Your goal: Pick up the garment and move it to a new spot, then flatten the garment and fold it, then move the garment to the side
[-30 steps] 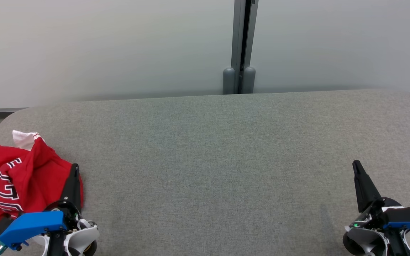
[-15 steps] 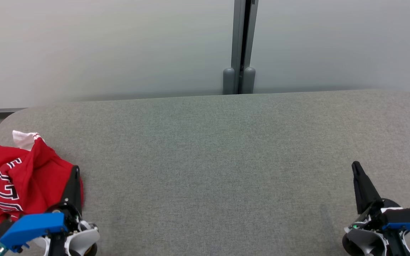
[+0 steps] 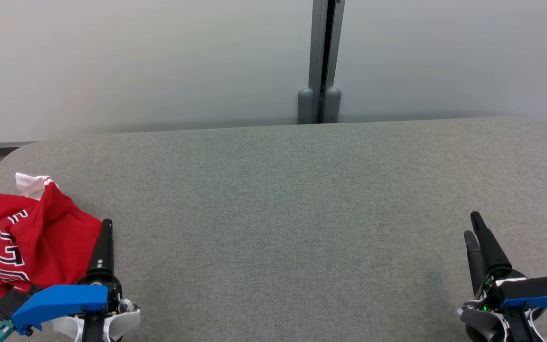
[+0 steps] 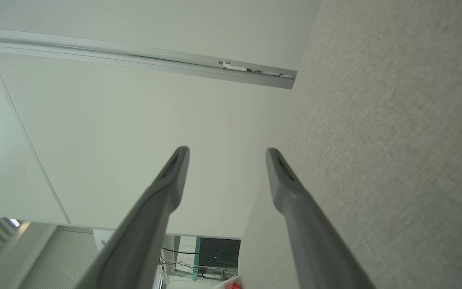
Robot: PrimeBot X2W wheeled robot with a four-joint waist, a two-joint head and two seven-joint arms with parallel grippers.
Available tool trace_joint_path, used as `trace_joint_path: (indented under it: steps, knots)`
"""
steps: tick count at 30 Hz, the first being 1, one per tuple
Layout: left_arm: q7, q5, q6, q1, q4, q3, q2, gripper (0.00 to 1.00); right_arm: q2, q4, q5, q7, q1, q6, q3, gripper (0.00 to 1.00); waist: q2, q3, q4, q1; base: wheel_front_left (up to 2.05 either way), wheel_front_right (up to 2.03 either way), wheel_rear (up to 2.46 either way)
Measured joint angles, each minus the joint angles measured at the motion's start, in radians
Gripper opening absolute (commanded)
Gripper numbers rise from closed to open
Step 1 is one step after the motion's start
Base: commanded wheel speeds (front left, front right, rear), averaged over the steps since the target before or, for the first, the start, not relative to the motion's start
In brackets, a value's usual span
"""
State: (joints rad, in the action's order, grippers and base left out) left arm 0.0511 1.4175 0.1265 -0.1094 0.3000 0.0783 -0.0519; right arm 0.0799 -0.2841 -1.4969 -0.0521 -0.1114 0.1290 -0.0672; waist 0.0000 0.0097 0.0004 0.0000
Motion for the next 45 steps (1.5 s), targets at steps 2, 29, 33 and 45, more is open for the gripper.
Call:
trace_joint_path:
  steps: [2,29,33,45]
  knots:
    - [-0.009,-0.045,-0.003,-0.002,0.004,-0.001,0.0,1.0,0.004,-0.002,0.035,0.01,-0.008,0.0,0.002,1.0,0.0,0.001,0.0,0.0,0.0,0.0,0.0]
    - [-0.114,-0.585,-0.076,-0.047,0.077,-0.103,-0.01,1.0,0.04,-0.065,0.493,0.114,-0.063,0.0,0.1,1.0,0.0,0.014,0.004,0.0,0.0,0.0,0.0]
    - [-0.125,-0.644,-0.094,-0.05,0.089,-0.124,-0.018,1.0,0.047,-0.085,0.549,0.127,-0.071,0.0,0.112,1.0,0.0,0.016,0.004,0.0,0.0,0.0,0.0]
    - [-0.162,-0.8,-0.145,-0.057,0.123,-0.188,-0.039,1.0,0.057,-0.125,0.715,0.163,-0.088,0.0,0.149,1.0,0.0,0.016,0.008,0.0,0.0,0.0,0.0]
